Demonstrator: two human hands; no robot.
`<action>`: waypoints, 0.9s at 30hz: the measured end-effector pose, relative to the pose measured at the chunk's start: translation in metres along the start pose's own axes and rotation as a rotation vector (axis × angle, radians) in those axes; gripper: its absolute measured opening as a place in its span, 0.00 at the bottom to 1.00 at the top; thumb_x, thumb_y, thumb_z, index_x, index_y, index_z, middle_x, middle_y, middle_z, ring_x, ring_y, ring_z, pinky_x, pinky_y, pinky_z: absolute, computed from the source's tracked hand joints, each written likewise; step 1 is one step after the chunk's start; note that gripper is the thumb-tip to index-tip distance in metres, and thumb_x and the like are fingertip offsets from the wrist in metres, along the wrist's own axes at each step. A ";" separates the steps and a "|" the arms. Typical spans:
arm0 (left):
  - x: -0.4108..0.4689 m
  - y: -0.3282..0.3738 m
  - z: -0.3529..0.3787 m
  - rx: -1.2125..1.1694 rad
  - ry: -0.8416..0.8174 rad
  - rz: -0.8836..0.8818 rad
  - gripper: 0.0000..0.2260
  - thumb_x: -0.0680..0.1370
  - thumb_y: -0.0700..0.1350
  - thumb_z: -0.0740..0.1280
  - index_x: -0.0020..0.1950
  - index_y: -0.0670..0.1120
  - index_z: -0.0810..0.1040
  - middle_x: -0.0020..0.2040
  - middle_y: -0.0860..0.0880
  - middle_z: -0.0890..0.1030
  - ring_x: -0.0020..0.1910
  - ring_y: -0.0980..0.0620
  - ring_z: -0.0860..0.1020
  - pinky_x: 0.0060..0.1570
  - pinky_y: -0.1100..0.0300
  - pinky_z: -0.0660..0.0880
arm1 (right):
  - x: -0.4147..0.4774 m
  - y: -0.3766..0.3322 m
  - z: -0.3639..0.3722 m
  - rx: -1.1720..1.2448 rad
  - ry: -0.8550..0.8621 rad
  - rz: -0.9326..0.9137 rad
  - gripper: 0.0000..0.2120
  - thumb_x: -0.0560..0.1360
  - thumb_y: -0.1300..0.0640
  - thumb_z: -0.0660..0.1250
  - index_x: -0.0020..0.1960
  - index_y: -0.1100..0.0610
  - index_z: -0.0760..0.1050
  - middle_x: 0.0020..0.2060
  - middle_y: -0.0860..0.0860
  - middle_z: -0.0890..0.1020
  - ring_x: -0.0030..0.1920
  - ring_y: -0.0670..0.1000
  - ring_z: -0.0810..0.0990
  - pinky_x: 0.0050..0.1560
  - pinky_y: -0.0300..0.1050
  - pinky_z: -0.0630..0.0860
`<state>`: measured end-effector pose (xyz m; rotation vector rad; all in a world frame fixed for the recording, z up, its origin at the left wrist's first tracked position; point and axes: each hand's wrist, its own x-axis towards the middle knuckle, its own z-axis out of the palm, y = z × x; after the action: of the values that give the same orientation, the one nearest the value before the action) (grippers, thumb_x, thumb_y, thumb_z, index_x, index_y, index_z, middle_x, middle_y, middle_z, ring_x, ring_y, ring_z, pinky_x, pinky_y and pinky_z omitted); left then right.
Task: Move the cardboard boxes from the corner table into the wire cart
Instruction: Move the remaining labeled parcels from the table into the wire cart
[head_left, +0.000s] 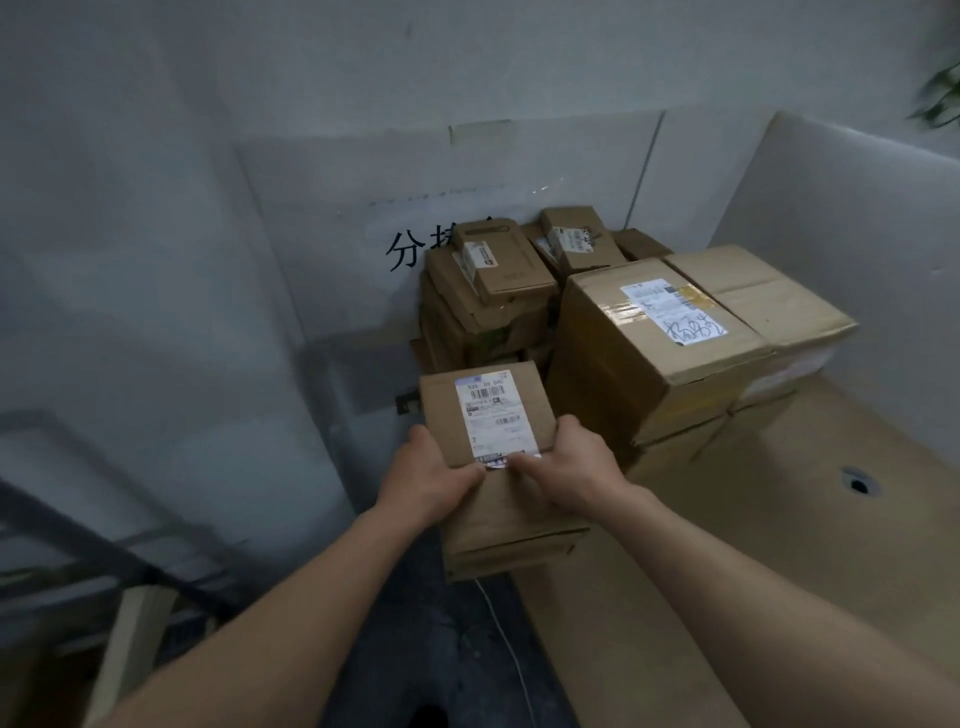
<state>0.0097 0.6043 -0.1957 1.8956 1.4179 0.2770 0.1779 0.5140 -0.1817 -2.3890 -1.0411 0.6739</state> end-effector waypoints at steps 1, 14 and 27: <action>-0.012 0.000 -0.006 0.001 0.024 0.001 0.31 0.70 0.59 0.76 0.64 0.47 0.67 0.62 0.47 0.78 0.55 0.48 0.77 0.48 0.56 0.72 | -0.008 -0.003 -0.002 0.004 0.001 -0.030 0.25 0.72 0.40 0.76 0.57 0.48 0.64 0.53 0.48 0.77 0.46 0.48 0.75 0.32 0.38 0.69; -0.153 -0.043 -0.097 -0.135 0.377 -0.154 0.32 0.71 0.59 0.76 0.68 0.47 0.69 0.60 0.49 0.78 0.55 0.48 0.77 0.48 0.55 0.74 | -0.105 -0.092 0.007 -0.077 -0.001 -0.380 0.22 0.71 0.37 0.75 0.54 0.46 0.68 0.40 0.41 0.74 0.37 0.42 0.75 0.30 0.39 0.70; -0.315 -0.167 -0.189 -0.144 0.645 -0.422 0.30 0.72 0.60 0.74 0.63 0.42 0.69 0.60 0.43 0.80 0.60 0.42 0.78 0.53 0.52 0.74 | -0.256 -0.210 0.103 -0.238 -0.227 -0.697 0.30 0.72 0.36 0.72 0.63 0.56 0.74 0.59 0.56 0.81 0.59 0.60 0.79 0.55 0.49 0.74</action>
<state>-0.3359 0.4214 -0.0958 1.3918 2.1081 0.8053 -0.1496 0.4692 -0.0776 -1.9351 -2.0039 0.5820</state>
